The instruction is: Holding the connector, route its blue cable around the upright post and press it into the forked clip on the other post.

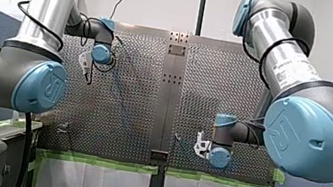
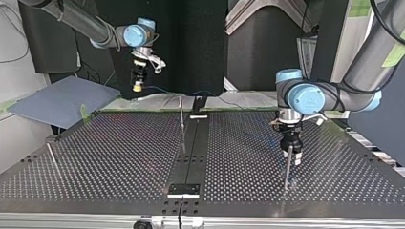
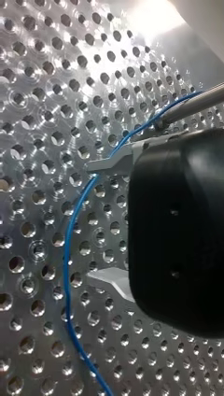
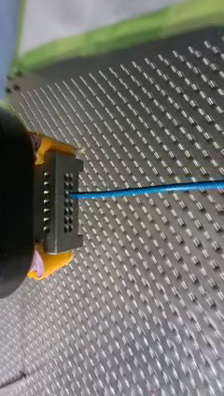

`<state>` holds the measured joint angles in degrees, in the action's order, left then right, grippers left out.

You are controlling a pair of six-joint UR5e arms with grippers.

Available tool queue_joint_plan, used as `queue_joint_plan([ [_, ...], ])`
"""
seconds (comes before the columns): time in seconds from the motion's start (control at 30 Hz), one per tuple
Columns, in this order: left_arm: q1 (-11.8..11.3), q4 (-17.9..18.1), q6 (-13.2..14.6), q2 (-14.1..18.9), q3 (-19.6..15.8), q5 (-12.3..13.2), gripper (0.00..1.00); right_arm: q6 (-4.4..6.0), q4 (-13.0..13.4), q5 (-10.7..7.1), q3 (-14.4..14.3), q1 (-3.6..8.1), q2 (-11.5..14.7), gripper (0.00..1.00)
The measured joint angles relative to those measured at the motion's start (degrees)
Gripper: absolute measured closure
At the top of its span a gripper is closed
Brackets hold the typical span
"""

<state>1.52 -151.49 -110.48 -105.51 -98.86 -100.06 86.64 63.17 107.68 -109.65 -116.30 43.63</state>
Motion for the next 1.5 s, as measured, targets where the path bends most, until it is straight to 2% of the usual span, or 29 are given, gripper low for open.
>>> queue_joint_plan([
  [0.13, 0.01, -0.17, 0.01, 0.0, -0.02, -0.34, 0.01, -0.43, 0.05, -2.15, -0.03, -0.28, 1.55, 0.71],
  [0.23, 0.0, -0.25, 0.01, 0.01, -0.01, -0.44, 0.01, -0.58, 0.13, -3.46, -0.02, -0.38, 1.34, 0.71],
  [0.33, 0.01, -0.34, 0.01, 0.01, -0.01, -0.45, 0.01, -0.7, 0.14, -3.9, -0.01, -0.44, 0.93, 0.71],
  [0.63, 0.01, -0.71, 0.19, -0.01, 0.0, -0.74, 0.01, -0.9, 0.18, -3.96, 0.0, -0.37, -0.13, 0.71],
  [0.87, 0.12, -2.51, 0.76, 0.01, 0.0, -2.58, 0.01, -0.76, 1.11, -4.1, 0.06, -0.05, -2.0, 0.71],
  [1.2, 0.44, -6.59, -3.76, 0.62, -0.16, -3.25, 0.01, -0.66, 1.32, -4.13, 0.08, -0.03, -2.24, 0.71],
  [1.5, -0.12, -11.11, -5.42, 4.35, -3.56, -6.54, 0.01, -0.57, 1.51, -4.11, 0.08, 0.04, -2.26, 0.71],
])
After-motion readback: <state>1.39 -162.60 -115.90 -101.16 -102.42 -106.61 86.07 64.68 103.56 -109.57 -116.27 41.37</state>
